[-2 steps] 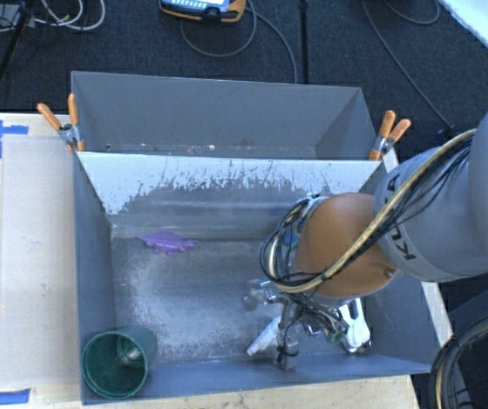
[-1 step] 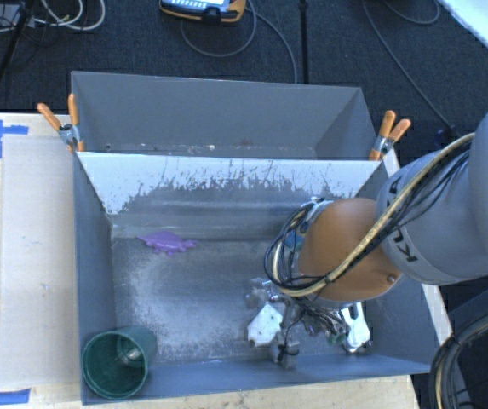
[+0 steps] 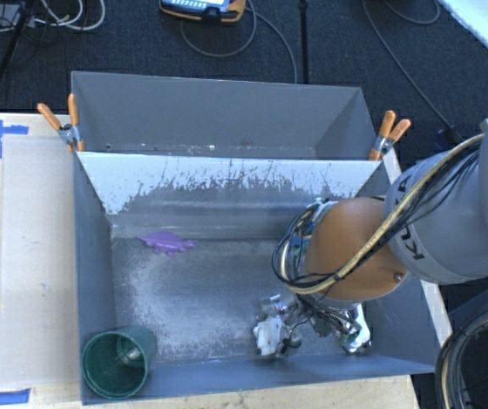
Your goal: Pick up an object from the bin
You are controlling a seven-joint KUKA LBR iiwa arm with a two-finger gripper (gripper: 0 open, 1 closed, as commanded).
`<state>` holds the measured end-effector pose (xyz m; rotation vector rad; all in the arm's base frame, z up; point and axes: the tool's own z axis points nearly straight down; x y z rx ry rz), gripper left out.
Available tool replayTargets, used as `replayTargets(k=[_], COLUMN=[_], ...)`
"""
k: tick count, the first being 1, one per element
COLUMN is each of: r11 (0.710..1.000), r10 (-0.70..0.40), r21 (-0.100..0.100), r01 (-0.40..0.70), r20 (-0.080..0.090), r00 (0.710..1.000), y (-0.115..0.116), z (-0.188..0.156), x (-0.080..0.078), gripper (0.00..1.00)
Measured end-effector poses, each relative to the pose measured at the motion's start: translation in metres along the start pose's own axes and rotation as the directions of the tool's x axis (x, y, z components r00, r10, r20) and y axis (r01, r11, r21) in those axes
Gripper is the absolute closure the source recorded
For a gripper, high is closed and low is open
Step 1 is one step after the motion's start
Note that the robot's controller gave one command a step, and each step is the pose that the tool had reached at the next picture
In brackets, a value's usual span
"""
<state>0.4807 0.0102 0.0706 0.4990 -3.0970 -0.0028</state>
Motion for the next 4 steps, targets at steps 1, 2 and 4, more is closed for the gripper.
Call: replayTargets(k=[1,2,4], r11=[1.000,0.941,0.938], r10=[0.000,-0.338,-0.347], r21=[0.000,-0.002,-0.007], r01=[0.000,0.338,0.347], r20=[0.000,0.000,-0.005], r00=[1.000,0.941,0.938], y=[0.000,-0.021,-0.018], z=[0.000,-0.089,-0.137], x=[0.000,-0.035,-0.032], gripper=[1.00,1.00,1.00])
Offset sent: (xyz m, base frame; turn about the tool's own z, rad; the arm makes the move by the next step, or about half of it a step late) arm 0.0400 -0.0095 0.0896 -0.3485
